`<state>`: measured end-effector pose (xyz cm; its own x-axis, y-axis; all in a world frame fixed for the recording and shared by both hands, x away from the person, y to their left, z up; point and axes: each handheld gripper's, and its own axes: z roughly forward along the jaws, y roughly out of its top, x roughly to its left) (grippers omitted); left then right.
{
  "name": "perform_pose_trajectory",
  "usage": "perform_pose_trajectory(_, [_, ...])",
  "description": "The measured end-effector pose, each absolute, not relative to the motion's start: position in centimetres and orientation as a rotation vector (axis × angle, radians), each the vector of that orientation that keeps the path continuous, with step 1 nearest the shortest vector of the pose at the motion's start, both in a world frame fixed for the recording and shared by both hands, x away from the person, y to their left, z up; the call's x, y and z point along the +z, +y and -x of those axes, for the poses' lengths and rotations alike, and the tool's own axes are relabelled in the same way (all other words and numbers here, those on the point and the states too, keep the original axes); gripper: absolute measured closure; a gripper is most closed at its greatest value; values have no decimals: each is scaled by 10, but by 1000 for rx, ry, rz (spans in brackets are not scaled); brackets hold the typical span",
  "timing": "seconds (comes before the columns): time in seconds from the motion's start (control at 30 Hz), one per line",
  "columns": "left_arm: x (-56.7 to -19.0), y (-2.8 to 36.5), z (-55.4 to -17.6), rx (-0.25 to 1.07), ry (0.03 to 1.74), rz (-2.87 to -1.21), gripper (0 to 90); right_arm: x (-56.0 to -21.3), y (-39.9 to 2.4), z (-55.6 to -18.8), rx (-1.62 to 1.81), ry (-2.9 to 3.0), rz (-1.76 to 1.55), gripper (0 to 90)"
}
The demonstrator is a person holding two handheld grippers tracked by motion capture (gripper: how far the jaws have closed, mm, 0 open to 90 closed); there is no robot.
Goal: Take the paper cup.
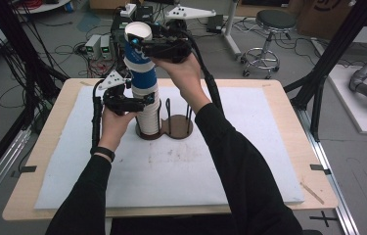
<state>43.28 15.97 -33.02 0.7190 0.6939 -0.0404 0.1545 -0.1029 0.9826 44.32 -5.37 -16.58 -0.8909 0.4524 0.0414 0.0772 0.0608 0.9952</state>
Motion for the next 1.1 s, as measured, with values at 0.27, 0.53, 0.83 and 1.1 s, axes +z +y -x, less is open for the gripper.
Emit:
perform_pose_trajectory(0.27, [-330,159,-433,525,698,-1638,114,-152,-65,-437,1937,2019,-517,301])
perform_pose_trajectory(0.53, [-330,159,-433,530,698,-1638,114,-142,-88,-430,1952,2006,-502,301])
perform_pose_trajectory(0.83, [-330,159,-433,534,700,-1640,114,-146,-126,-415,1904,2019,-474,301])
perform_pose_trajectory(1.1, [-330,159,-433,533,700,-1641,114,-162,-158,-401,1841,2041,-453,301])
